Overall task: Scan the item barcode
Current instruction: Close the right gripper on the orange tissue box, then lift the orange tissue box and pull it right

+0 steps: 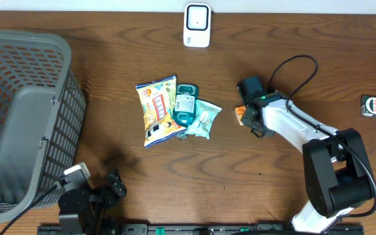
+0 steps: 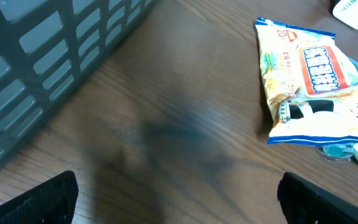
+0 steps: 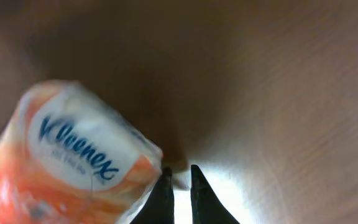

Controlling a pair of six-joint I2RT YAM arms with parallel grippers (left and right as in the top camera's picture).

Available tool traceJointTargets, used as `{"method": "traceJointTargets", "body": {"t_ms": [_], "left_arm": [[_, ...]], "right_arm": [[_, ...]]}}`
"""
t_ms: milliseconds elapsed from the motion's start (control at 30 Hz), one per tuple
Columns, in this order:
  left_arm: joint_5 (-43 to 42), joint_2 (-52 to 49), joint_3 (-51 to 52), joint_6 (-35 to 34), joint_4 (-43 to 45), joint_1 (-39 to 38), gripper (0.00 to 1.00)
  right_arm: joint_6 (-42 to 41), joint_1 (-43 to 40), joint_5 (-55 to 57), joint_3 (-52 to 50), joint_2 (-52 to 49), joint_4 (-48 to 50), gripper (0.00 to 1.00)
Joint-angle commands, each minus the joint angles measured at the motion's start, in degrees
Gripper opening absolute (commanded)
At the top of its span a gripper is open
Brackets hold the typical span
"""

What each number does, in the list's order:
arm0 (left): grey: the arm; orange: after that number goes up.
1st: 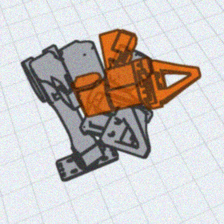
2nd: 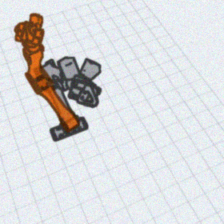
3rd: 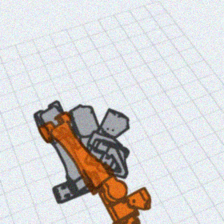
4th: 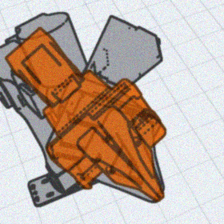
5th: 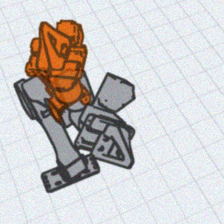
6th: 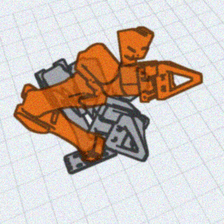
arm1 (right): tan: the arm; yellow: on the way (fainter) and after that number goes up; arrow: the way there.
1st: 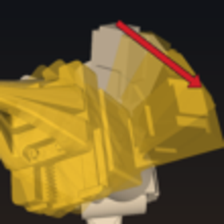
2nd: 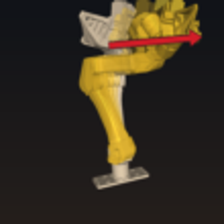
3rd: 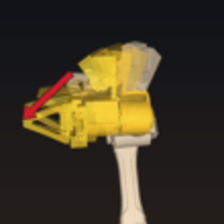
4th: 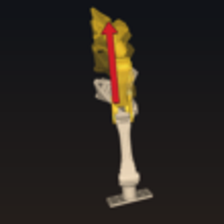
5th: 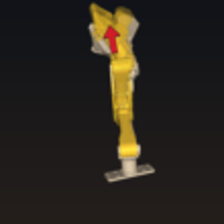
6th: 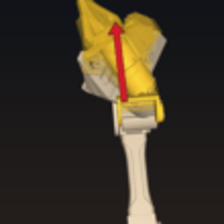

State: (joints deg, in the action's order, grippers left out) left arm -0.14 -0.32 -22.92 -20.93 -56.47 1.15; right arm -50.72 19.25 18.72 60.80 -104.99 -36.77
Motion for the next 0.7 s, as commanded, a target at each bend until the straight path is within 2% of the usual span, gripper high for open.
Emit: {"method": "traceJointTargets", "body": {"t_ms": [0,67,167,367,500,567,600,633,667], "left_arm": [[-0.7,0.1,-0.5,-0.1,-0.7,0.3,0.98],[-0.7,0.1,-0.5,-0.1,-0.7,0.3,0.98],[-0.7,0.1,-0.5,-0.1,-0.7,0.3,0.98],[-0.7,0.1,-0.5,-0.1,-0.7,0.3,0.98],[-0.7,0.1,-0.5,-0.1,-0.7,0.3,0.98],[-0.7,0.1,-0.5,-0.1,-0.7,0.3,0.98],[-0.7,0.1,-0.5,-0.1,-0.7,0.3,0.98],[-0.7,0.1,-0.5,-0.1,-0.7,0.3,0.98],[-0.7,0.1,-0.5,-0.1,-0.7,0.3,0.98]], "right_arm": [[4.7,-1.3,1.4,-0.1,-1.9,3.0,0.05],[8.8,-1.7,-0.6,-0.1,-3.1,6.3,0.06],[20.3,-1.9,-7.6,-0.1,-5.1,15.0,0.11],[42.8,-1.7,-19.6,0.2,-6.3,28.4,0.29],[46.6,-1.7,-20.0,2.4,-6.1,27.0,0.36],[46.5,-1.7,-20.0,4.3,-5.8,24.6,0.43],[45.7,-1.7,-20.1,5.7,-5.4,22.5,0.5],[43.7,-1.7,-20.2,7.4,-5.0,19.9,0.71],[41.4,-1.8,-20.2,9.1,-4.5,17.1,0.83]]}}
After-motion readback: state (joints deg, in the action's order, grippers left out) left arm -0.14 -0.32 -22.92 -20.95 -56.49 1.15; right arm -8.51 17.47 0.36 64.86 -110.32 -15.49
